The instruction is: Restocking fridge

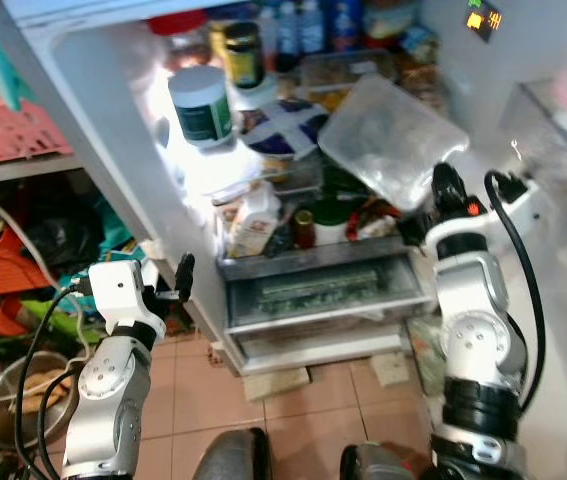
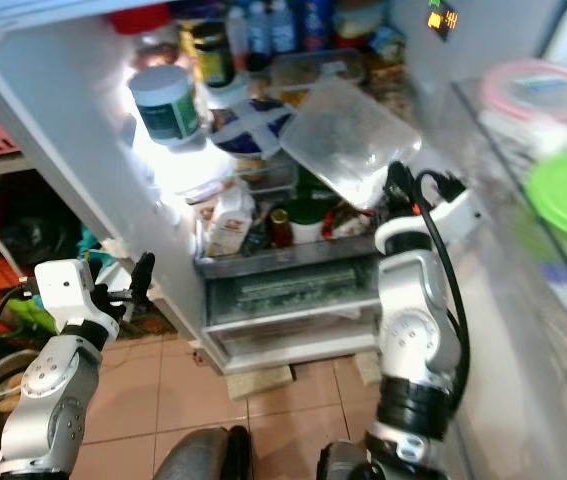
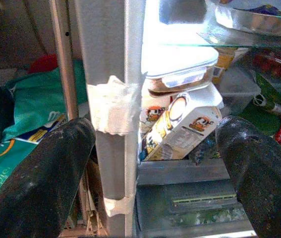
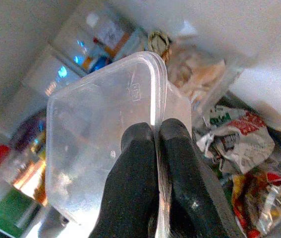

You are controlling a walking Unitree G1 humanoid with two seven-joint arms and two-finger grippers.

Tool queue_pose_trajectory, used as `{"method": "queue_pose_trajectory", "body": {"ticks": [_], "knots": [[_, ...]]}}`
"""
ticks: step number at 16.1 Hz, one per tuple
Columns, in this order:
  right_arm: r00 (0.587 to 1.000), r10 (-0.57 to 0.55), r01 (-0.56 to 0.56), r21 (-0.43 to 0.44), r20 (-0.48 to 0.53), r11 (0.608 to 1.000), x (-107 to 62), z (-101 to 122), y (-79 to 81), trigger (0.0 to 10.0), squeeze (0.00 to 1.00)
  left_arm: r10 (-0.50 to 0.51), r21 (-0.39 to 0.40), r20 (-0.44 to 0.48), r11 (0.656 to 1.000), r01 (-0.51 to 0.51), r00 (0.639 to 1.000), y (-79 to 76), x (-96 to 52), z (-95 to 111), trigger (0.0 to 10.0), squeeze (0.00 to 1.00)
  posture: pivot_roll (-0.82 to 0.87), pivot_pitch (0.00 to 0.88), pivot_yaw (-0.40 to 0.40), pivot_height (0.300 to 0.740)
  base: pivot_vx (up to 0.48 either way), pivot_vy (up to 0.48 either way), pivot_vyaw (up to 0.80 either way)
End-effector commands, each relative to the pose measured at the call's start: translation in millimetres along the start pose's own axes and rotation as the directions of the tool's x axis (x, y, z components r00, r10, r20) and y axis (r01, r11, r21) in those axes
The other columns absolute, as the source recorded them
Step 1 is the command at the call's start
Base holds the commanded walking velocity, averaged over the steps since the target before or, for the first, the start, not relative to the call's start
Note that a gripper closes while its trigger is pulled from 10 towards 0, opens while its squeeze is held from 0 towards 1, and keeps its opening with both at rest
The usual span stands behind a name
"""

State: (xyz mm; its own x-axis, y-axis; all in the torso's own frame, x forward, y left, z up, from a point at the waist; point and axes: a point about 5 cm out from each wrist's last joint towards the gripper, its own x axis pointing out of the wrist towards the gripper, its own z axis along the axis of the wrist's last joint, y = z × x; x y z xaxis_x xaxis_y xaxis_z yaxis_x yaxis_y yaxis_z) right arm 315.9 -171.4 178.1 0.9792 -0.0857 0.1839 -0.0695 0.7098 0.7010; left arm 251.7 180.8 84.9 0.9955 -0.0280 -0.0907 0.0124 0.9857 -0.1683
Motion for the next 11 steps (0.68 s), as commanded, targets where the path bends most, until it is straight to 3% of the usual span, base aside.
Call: {"method": "queue_pose_trajectory", "body": {"ticks": [1, 7, 11], "knots": [[1.0, -0.006, 0.006, 0.036, -0.008, 0.999, 5.9, -6, 7.1, 10.0, 0.0, 0.02, 0.028, -0.01, 0.999, -0.02, 1.0, 6.2, -2.6, 1, 10.0, 0.0, 0.11, 0.12, 0.11, 0.74, 0.0, 0.0, 0.0], [0.999, -0.004, 0.005, 0.031, -0.043, 0.999, 29.9, -22, 26.2, 10.0, 0.0, 0.021, 0.046, -0.034, 0.999, -0.019, 0.999, 2.0, -15.7, -1, 10.0, 0.0, 0.14, 0.17, 0.076, 0.74, 0.0, 0.0, 0.0], [0.998, 0.035, -0.033, 0.045, -0.056, 0.998, 58.4, -31, 53.4, 10.0, 0.0, 0.051, 0.039, -0.04, 0.998, -0.05, 0.998, 0.9, -32.7, -1, 10.0, 0.0, 0.18, 0.225, 0.035, 0.74, 0.0, 0.0, 0.0]]}}
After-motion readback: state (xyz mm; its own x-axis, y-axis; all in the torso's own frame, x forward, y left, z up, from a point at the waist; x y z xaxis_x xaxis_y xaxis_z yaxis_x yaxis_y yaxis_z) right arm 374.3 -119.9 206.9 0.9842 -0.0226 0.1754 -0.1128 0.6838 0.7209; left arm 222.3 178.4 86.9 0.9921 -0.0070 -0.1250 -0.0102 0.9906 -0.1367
